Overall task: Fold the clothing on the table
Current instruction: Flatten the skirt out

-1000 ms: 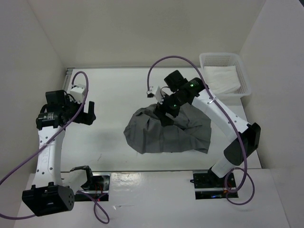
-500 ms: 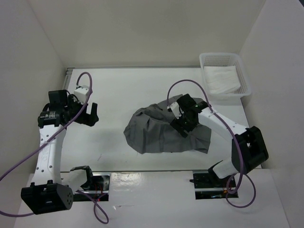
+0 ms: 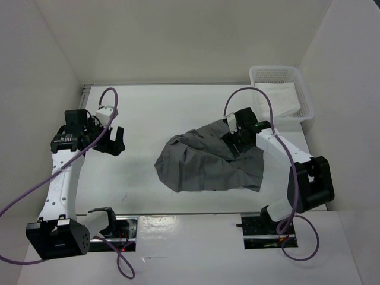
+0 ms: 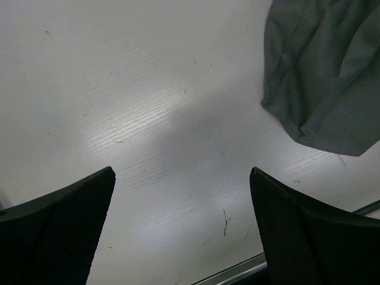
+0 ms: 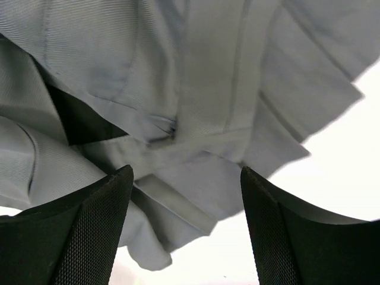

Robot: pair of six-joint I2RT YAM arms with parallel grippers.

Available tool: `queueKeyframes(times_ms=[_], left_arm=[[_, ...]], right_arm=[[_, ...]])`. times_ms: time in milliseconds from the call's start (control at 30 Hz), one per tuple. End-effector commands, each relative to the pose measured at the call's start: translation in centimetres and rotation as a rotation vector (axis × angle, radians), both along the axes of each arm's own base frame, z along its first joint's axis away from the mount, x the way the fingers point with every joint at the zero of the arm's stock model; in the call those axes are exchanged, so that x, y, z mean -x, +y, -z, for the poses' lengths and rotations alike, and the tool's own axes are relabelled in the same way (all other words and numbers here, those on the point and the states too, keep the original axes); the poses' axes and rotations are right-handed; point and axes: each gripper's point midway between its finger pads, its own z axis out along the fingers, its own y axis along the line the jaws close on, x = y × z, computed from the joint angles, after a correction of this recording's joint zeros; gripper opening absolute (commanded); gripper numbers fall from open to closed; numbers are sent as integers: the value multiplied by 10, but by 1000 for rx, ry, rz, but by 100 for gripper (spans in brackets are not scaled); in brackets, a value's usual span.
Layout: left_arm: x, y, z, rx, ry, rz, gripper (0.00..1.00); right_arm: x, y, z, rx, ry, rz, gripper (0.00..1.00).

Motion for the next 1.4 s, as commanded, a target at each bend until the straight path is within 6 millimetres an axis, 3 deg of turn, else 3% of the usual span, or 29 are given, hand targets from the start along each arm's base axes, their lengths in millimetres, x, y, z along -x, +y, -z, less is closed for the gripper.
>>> queueKeyframes(times_ms=[0,167,433,500,533,567,600,633,667,700,767,900,1000,1067,1100,1133,1167,1200,1267,1300,1333,1367], left_arm=[[-7,-1,-15,-13,-65,23,100],[-6,0,-11,-12,-52,11,100],[-9,4,-9,-24,-39,-1,100],[-12,4,-10,-23,-37,-1,100],[-12,4,-10,-23,-37,-1,100],[-14,5,-11,-24,-39,-1,100],[-14,5,-11,-24,-39,-1,100],[-15,5,-9,-22,-28,-1,100],[-16,5,-12,-23,-37,-1,100],[-15,5,-8,-21,-19,-1,100],[-15,5,-8,-21,-19,-1,100],[-18,6,-9,-27,-22,5,100],[-16,5,-8,-25,-13,5,100],[-17,5,-6,-24,-4,5,100],[-17,5,-6,-24,-4,5,100],[-17,7,-5,-31,-3,0,100],[-17,7,-5,-31,-2,0,100],[-17,7,-5,-31,-2,0,100],[-14,8,-6,-37,-1,-6,100],[-14,8,-6,-38,-1,-6,100],[-14,8,-6,-38,-1,-6,100],[-13,8,-9,-39,-10,-7,100]], right_arm=[[-17,17,-6,-91,-20,2,77],[-18,29,5,-150,35,-15,77],[-28,31,21,-157,46,-10,75],[-30,28,28,-175,65,2,70],[-30,27,28,-170,63,-8,64],[-28,22,36,-183,99,9,47],[-28,22,40,-177,108,2,40],[-29,19,38,-177,109,11,33],[-33,16,34,-180,98,21,17],[-33,16,31,-178,105,22,10],[-38,12,16,-180,71,18,1],[-54,17,-50,-209,-62,-20,0],[-74,30,-129,-264,-204,-94,0],[-73,36,-156,-293,-232,-131,0],[-79,45,-179,-314,-278,-171,0],[-81,45,-193,-318,-304,-175,0],[-81,56,-193,-315,-291,-206,0],[-87,62,-213,-324,-342,-223,0],[-80,75,-223,-363,-319,-283,0],[-85,81,-238,-392,-342,-325,0],[-84,90,-243,-448,-331,-339,0],[-94,89,-245,-428,-356,-293,0]])
